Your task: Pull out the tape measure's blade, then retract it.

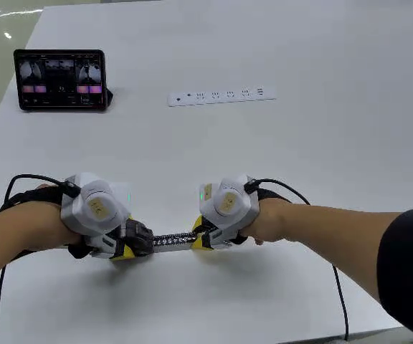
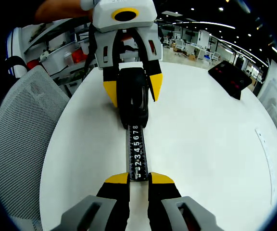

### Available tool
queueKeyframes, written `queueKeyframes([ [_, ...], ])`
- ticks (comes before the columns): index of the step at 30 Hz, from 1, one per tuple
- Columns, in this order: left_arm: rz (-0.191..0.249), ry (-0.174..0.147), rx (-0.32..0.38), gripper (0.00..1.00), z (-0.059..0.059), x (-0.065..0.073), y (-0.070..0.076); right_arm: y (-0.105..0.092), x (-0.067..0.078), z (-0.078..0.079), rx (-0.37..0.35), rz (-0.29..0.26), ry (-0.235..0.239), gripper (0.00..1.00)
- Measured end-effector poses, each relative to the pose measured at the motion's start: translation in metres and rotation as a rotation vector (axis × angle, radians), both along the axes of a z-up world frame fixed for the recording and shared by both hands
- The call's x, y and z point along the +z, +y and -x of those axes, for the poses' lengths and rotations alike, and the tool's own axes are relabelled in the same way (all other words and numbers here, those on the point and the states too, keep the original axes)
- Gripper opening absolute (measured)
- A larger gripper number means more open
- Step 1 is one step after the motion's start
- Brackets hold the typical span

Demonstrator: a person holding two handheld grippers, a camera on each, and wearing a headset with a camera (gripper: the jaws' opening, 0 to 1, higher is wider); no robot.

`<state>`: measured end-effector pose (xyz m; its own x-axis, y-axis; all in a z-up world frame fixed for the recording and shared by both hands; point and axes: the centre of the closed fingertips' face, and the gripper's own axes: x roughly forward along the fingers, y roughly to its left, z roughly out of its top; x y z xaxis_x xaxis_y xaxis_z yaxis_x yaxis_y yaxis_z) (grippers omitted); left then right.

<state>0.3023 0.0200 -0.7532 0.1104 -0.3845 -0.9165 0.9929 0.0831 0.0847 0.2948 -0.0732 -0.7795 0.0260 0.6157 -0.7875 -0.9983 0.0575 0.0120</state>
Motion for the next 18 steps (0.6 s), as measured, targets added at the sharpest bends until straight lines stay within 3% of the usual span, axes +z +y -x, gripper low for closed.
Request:
queueKeyframes([
  [18, -0.001, -0.001, -0.002, 0.33, 0.001, 0.001, -0.001, -0.012, -0.003, -0.001, -0.010, 0.002, 0.000, 0.10],
])
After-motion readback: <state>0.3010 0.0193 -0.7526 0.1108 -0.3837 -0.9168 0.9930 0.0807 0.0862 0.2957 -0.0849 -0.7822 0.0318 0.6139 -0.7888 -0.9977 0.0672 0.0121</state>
